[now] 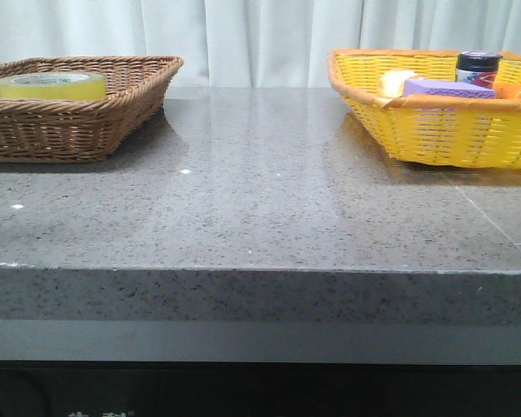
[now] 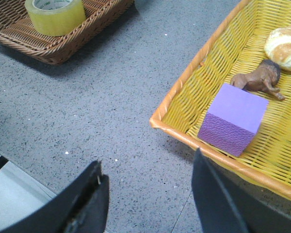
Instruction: Transfer tape with both arms
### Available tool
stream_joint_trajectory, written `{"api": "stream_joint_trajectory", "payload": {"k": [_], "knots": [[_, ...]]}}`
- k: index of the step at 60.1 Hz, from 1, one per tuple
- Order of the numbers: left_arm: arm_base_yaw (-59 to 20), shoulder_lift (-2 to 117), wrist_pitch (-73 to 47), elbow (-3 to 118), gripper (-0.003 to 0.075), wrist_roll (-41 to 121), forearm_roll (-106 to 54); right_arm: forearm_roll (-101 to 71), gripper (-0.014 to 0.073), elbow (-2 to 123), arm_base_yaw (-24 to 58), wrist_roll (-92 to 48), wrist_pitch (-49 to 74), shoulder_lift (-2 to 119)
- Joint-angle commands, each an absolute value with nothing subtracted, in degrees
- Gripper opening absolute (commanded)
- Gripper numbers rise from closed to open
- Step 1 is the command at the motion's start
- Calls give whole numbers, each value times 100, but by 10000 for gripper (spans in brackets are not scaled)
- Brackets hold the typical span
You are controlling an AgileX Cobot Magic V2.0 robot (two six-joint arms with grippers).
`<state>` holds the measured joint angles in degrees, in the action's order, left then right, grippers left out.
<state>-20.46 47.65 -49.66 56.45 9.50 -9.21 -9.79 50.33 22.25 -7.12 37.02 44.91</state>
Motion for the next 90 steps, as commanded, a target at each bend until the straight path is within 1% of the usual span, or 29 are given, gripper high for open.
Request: {"api": "stream_joint_trajectory", "payload": {"k": [1,10,14,18,20,24,31,33,34,67,72,80,90], "knots": [[-2101,4364,-4155,5419,421,952,-983,-1027,416,5172,2185,-735,3373,4444],[-2101,3992,-3778,5027,420,952,-983,-1027,412,5172,2185,-735,3373,4444],[-2101,3954,-3719,4968,408,952,-983,-1027,368,5172,2185,-735,3379,4444],[-2101,3954,-3719,4960,342,952,-983,-1027,270,5172,2185,-735,3392,4444],[-2101,3954,-3719,4960,297,952,-983,-1027,223,5172,2185,-735,3392,4444],[-2101,3954,-3704,4960,195,952,-983,-1027,92,5172,2185,-735,3392,4444],[-2101,3954,-3616,4960,24,952,-983,-1027,-74,5172,2185,-735,3392,4457],[-2101,3954,-3593,4960,-16,952,-983,-1027,-65,5172,2185,-735,3392,4461],[-2101,3954,-3575,4960,-20,952,-983,-1027,-62,5172,2185,-735,3392,4461],[-2101,3954,-3549,4960,-20,952,-994,-1027,-67,5172,2185,-735,3376,4488],[-2070,3742,-3383,4828,-20,952,-984,-1027,-67,5172,2185,-735,3383,4488],[-1621,3062,-2825,4228,-20,992,-840,-1027,-67,5172,2185,-735,3388,4488],[-937,1981,-1391,2745,-20,992,-852,-1027,-67,5172,2185,-735,3388,4488]]}}
